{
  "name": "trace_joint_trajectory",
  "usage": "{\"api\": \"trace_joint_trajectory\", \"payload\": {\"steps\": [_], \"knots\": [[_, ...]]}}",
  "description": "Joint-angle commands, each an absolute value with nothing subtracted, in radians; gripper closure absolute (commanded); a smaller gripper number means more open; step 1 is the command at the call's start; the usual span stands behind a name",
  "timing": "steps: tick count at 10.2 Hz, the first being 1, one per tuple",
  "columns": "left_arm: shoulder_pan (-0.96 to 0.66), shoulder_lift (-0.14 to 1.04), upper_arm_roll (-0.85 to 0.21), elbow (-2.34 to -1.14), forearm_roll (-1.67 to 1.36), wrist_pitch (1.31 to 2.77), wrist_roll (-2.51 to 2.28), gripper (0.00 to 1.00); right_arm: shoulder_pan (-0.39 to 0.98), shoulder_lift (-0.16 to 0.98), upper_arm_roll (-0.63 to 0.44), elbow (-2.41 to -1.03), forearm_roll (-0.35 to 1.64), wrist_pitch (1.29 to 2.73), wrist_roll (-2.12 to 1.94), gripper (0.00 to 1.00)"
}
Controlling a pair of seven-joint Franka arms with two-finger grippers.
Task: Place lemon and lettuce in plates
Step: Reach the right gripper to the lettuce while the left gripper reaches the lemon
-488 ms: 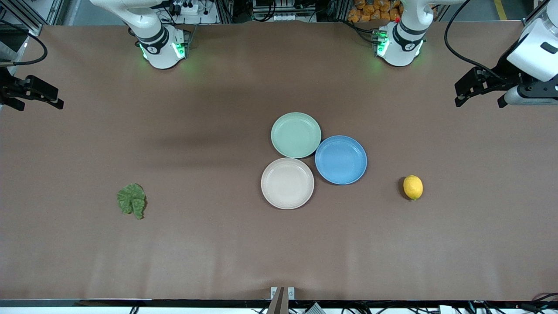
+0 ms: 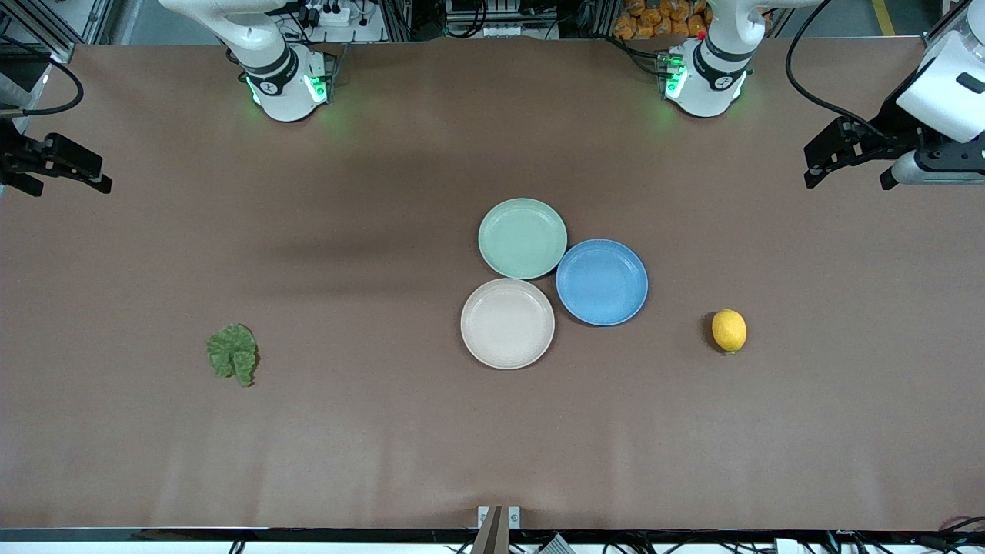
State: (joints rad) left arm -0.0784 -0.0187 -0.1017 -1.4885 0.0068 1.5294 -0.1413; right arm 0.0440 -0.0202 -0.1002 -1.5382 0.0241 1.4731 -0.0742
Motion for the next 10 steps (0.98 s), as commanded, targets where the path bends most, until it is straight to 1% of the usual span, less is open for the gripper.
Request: {"api": "trace_joint_trajectory", "payload": {"steps": [1, 2, 4, 6, 7, 8, 10], "knots": [[-0.071, -0.017, -0.097, -1.473, -0.014, 1.508, -0.112, 0.00, 0.043, -0.028, -0.098, -1.549, 0.028, 1.482, -0.086, 0.00], [-0.069, -0.011, -0.092, -1.477, -0.015, 1.508, -0.112, 0.00, 0.043, -0.028, -0.098, -1.560, 0.028, 1.488, -0.086, 0.00], [-0.066, 0.006, -0.091, -1.500, -0.015, 1.508, -0.107, 0.00, 0.043, -0.028, -0.098, -1.636, 0.026, 1.566, -0.086, 0.00], [-0.051, 0.031, -0.089, -1.532, -0.014, 1.526, -0.101, 0.00, 0.051, -0.008, -0.097, -1.779, 0.025, 1.726, -0.086, 0.00], [-0.048, 0.046, -0.089, -1.554, -0.014, 1.566, -0.098, 0.00, 0.057, 0.018, -0.095, -1.842, 0.025, 1.817, -0.086, 0.00], [-0.046, 0.052, -0.089, -1.584, -0.011, 1.612, -0.098, 0.00, 0.058, 0.064, -0.095, -1.873, 0.025, 1.889, -0.086, 0.00], [-0.023, 0.064, -0.089, -1.662, -0.006, 1.702, -0.072, 0.00, 0.067, 0.179, -0.097, -1.881, 0.025, 2.006, -0.086, 0.00]]}}
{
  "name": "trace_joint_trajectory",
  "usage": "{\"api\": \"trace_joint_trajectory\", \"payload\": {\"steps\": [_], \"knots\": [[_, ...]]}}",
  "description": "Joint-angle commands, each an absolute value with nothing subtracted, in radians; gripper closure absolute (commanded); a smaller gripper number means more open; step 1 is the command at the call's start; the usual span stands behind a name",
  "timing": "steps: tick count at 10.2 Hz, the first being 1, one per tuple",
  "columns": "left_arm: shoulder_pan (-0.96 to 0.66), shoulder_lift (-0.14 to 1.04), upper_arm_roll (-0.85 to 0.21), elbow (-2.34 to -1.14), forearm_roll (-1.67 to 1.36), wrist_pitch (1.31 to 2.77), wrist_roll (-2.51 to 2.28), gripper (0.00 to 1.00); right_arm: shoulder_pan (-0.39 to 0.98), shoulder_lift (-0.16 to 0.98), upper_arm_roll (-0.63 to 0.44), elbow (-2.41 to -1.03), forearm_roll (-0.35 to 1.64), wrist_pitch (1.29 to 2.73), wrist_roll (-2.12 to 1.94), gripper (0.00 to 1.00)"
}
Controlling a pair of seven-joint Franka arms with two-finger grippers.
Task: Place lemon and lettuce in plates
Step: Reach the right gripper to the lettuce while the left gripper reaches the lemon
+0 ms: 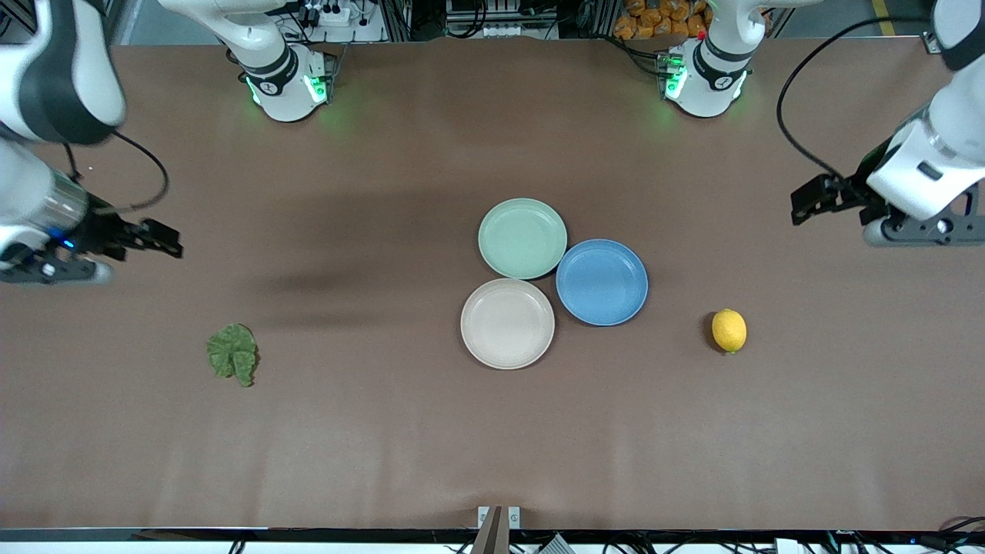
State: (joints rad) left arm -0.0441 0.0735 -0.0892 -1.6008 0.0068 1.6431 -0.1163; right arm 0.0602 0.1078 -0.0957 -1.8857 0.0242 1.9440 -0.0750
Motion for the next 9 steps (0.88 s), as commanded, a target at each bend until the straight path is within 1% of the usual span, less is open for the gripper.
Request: {"api": "trace_joint_trajectory", "payload": {"steps": [1, 2, 7, 9], "knots": [[-0.012, 0.067, -0.089, -1.701, -0.006, 1.744, -0.057, 0.00, 0.066, 0.231, -0.097, -1.881, 0.025, 2.060, -0.086, 0.00], [-0.002, 0.092, -0.089, -1.735, -0.006, 1.799, -0.058, 0.00, 0.064, 0.277, -0.097, -1.882, 0.025, 2.113, -0.086, 0.00], [0.009, 0.254, -0.087, -1.741, 0.000, 1.910, -0.058, 0.00, 0.054, 0.463, -0.097, -1.868, 0.035, 2.382, -0.084, 0.10], [0.012, 0.319, -0.086, -1.744, 0.014, 1.936, -0.058, 0.00, 0.055, 0.544, -0.101, -1.804, 0.095, 2.413, -0.089, 0.15]]}}
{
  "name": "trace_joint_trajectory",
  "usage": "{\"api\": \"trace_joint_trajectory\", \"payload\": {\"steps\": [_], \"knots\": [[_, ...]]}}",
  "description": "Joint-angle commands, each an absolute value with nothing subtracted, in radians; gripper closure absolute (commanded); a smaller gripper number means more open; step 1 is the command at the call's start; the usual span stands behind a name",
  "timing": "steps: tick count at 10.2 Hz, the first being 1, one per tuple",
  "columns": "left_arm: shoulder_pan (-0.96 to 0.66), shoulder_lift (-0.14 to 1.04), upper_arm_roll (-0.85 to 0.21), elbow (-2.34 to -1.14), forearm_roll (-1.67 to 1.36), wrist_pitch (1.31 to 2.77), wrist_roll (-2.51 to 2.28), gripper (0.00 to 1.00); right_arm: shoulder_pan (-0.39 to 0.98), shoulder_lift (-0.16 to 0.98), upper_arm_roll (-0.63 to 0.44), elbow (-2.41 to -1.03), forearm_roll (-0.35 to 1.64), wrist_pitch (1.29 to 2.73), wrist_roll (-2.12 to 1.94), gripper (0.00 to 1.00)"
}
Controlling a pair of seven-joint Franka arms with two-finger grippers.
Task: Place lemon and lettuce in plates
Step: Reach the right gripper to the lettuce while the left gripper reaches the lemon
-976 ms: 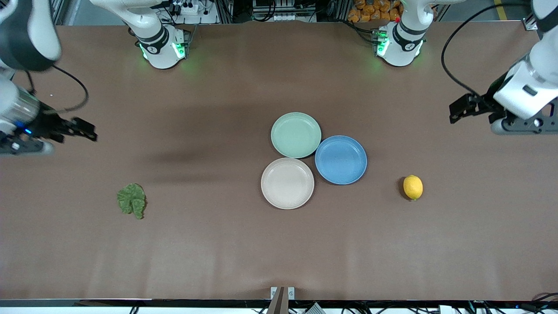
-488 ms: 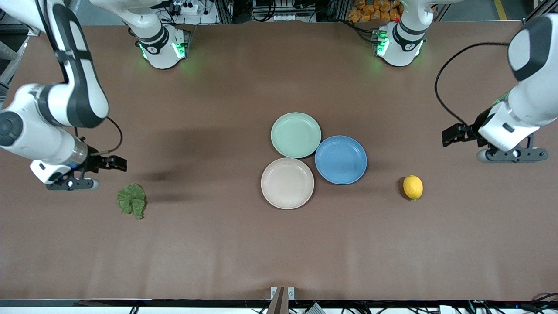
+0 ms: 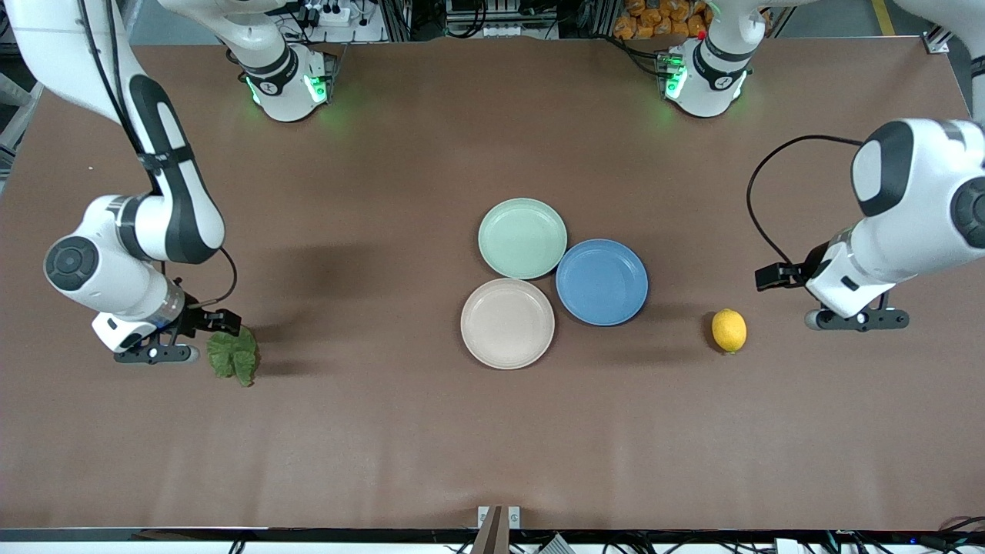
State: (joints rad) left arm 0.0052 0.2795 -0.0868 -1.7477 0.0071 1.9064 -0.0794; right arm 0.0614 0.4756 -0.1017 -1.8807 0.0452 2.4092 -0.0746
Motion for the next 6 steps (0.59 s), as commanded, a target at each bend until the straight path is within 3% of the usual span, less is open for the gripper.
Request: {"api": "trace_joint_trajectory", "payload": {"steps": [1, 3, 6], "knots": [[0.017, 0.346, -0.087, -1.752, 0.041, 1.965, -0.058, 0.00, 0.055, 0.570, -0.101, -1.787, 0.127, 2.428, -0.119, 0.16], [0.017, 0.397, -0.086, -1.776, 0.046, 2.051, -0.063, 0.00, 0.054, 0.616, -0.106, -1.792, 0.195, 2.525, -0.193, 0.19], [0.017, 0.434, -0.086, -1.853, 0.046, 2.208, -0.074, 0.00, 0.060, 0.653, -0.127, -1.790, 0.222, 2.559, -0.229, 0.25]]}}
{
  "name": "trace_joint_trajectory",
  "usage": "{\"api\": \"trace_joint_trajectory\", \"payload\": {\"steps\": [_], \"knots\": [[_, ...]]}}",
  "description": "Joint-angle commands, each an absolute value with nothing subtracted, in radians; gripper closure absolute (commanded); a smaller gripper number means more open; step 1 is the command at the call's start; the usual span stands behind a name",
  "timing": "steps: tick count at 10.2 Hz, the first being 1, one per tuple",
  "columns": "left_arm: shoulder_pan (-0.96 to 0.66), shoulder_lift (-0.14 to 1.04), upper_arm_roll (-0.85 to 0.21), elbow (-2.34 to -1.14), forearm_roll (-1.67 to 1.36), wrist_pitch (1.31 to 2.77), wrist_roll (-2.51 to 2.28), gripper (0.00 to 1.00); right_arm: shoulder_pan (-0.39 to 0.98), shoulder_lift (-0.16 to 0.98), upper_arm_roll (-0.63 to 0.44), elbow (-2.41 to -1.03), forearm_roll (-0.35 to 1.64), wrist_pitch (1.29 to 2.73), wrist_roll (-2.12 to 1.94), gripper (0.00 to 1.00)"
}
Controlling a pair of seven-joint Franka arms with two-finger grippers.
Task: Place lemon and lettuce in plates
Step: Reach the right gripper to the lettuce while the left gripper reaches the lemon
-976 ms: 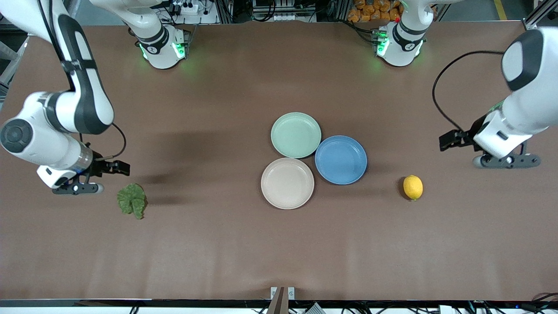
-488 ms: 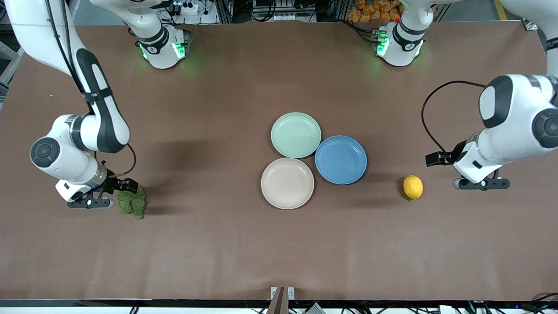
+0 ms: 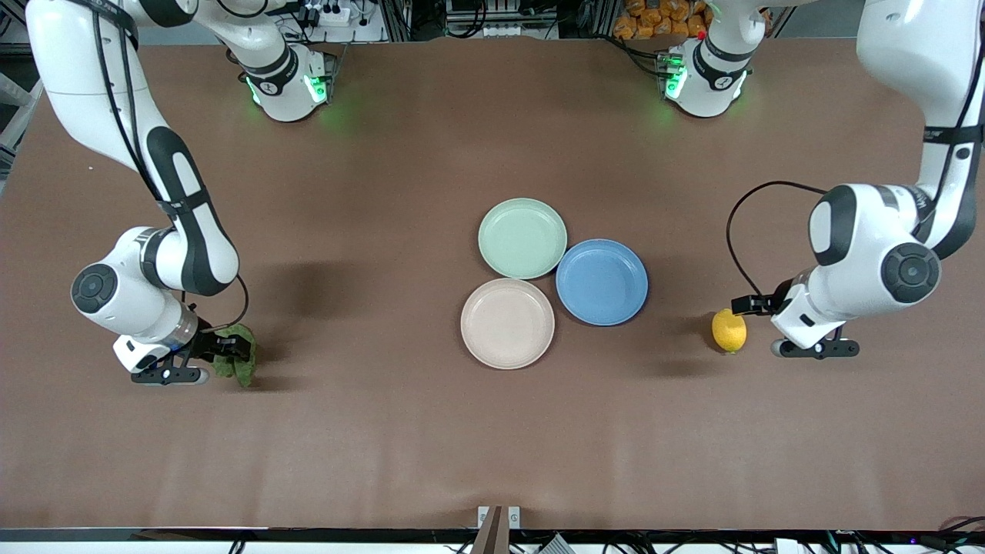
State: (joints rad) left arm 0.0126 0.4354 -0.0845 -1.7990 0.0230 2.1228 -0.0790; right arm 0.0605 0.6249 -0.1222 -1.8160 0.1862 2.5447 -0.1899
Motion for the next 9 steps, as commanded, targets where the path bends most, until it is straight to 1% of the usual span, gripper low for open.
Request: {"api": "trace_joint_trajectory", "payload": {"steps": [1, 2, 6, 7, 8, 9], "knots": [[0.017, 0.442, -0.086, -1.899, 0.046, 2.294, -0.074, 0.00, 0.061, 0.664, -0.129, -1.792, 0.222, 2.584, -0.229, 0.28], [0.017, 0.455, -0.086, -1.919, 0.046, 2.333, -0.074, 0.00, 0.063, 0.673, -0.129, -1.793, 0.222, 2.595, -0.229, 0.33], [0.015, 0.534, -0.086, -1.916, 0.048, 2.402, -0.071, 0.00, 0.064, 0.689, -0.127, -1.796, 0.225, 2.608, -0.216, 0.58], [0.014, 0.543, -0.086, -1.911, 0.064, 2.407, -0.071, 0.00, 0.069, 0.689, -0.129, -1.798, 0.262, 2.606, -0.216, 0.69], [0.017, 0.554, -0.086, -1.905, 0.086, 2.410, -0.072, 0.00, 0.080, 0.687, -0.129, -1.799, 0.293, 2.599, -0.216, 0.87], [0.020, 0.563, -0.086, -1.901, 0.087, 2.416, -0.071, 0.00, 0.081, 0.680, -0.129, -1.799, 0.293, 2.591, -0.215, 1.00]]}}
